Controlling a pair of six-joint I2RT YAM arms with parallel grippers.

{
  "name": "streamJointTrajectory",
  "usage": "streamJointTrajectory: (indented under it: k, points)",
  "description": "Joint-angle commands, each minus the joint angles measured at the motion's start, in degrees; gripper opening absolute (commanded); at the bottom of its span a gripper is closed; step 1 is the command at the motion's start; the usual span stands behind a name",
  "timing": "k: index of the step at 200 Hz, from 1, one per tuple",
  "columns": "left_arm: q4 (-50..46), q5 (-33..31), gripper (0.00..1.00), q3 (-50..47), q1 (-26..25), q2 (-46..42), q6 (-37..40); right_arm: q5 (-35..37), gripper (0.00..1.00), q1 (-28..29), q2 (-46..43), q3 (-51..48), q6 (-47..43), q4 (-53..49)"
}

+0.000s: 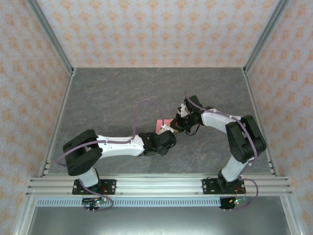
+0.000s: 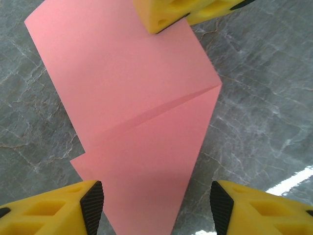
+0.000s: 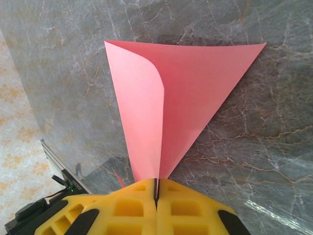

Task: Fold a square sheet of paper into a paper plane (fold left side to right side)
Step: Fold the wing for the fifth time at the center of the table.

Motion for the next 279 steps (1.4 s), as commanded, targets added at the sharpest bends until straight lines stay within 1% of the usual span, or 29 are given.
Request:
streamJointTrajectory:
  k: [1,55,110,161,167,185,199,214,223,233,258,268,279]
  points:
    - [-3.8,-4.0,0.58,2.3,-0.7,1.2,-0.5,0.3,0.0,-0.1,0.4,0.5,0.4,-1.3]
    - [-6.2,-4.5,0.45,4.8,-0.6,4.5,-0.6,-0.1,0.0,-0.1,0.6,0.3,0.2,-1.3]
    - [-7.2,-5.0,0.36,5.4,-0.7,5.6,-0.6,-0.5,0.0,0.0,0.5,0.3,-0.6,-2.0]
    - [-7.4,-5.0,0.22,5.7,-0.7,5.9,-0.6,0.0,0.0,0.1,0.2,0.2,-1.2,-2.5]
    - [-7.4,-5.0,0.2,5.8,-0.6,5.9,-0.7,0.5,0.02,0.1,0.0,0.3,-1.2,-2.6]
    - [-7.4,-5.0,0.12,5.8,-0.7,5.7,-0.7,2.6,0.09,-0.1,-1.4,0.3,-0.8,-2.6]
    - [-7.0,-4.5,0.07,5.8,-0.6,5.3,-0.6,4.4,0.19,-0.8,-3.5,0.4,-0.5,-2.7]
    - [-6.2,-3.1,0.04,6.0,-0.6,4.7,-0.3,7.4,0.3,-2.1,-6.8,0.6,-0.5,-4.1]
    - [-5.9,-2.3,0.03,6.4,-0.6,4.4,-0.2,10.4,0.36,-3.1,-9.2,0.8,-0.9,-5.7]
    - [-5.8,-1.1,0.03,6.9,-0.5,4.4,0.0,14.3,0.46,-4.2,-12.4,0.7,-1.4,-8.0]
    - [-5.7,4.0,0.01,8.8,0.4,5.0,-0.2,21.9,0.66,-6.7,-20.3,-1.3,-2.0,-11.1]
    - [-6.0,6.5,0.01,9.7,1.0,5.5,-0.2,24.8,0.72,-6.9,-22.5,-2.1,-2.7,-12.5]
    - [-6.1,9.1,0.01,10.6,1.7,6.3,-0.5,26.3,0.76,-6.9,-24.2,-3.0,-3.4,-13.5]
